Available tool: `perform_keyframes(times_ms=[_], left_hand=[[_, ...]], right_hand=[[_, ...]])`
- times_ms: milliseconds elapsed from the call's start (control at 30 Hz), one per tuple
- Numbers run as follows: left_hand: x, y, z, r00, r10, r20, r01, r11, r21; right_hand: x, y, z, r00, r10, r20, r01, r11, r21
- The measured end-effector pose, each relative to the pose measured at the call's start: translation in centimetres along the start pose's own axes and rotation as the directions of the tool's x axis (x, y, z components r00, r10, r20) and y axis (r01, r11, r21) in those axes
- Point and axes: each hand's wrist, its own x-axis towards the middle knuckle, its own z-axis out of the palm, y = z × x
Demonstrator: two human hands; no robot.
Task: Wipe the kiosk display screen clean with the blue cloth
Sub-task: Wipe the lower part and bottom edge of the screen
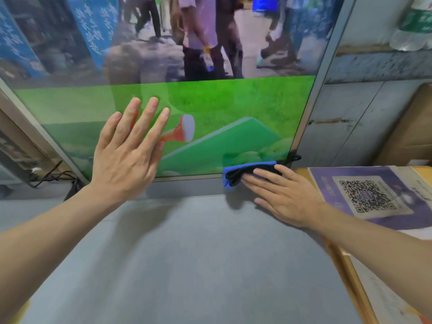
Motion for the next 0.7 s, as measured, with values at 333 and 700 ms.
perform_keyframes(times_ms=[333, 700], left_hand=[[0.0, -0.8, 0.9, 0.996, 0.039, -0.077, -0.039, 0.999, 0.001], [0.3, -1.5, 0.2, 0.991, 0.099, -0.095, -0.101, 0.995, -0.017]], right_hand=[[4.4, 0.4, -1.6, 0.992, 0.051, -0.113, -0.055, 0.998, -0.029], [5.8, -3.7, -0.4, 1.000, -0.018, -0.020, 0.019, 0.998, 0.055]])
